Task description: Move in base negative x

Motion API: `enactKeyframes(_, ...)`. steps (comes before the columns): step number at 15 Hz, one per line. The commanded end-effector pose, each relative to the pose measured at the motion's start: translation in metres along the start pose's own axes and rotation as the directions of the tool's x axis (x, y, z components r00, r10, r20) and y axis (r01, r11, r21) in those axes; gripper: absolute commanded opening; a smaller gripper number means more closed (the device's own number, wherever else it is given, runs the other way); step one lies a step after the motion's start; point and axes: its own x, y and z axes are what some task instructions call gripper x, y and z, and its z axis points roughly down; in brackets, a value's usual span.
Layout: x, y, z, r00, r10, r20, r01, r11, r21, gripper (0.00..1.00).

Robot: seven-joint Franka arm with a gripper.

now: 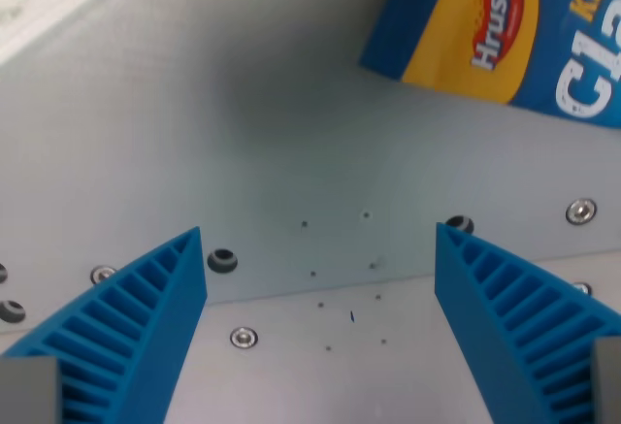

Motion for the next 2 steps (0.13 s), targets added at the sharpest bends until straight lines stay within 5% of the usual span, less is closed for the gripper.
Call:
enactKeyframes(1, -0.0252, 0.0092, -0.0023, 0.996, -0.004, -0.091, 0.005, 1.0, 0.009, 1.0)
enactKeyframes(2, -0.03, 0.0103, -0.0008, 0.996, -0.004, -0.091, 0.005, 1.0, 0.009, 1.0)
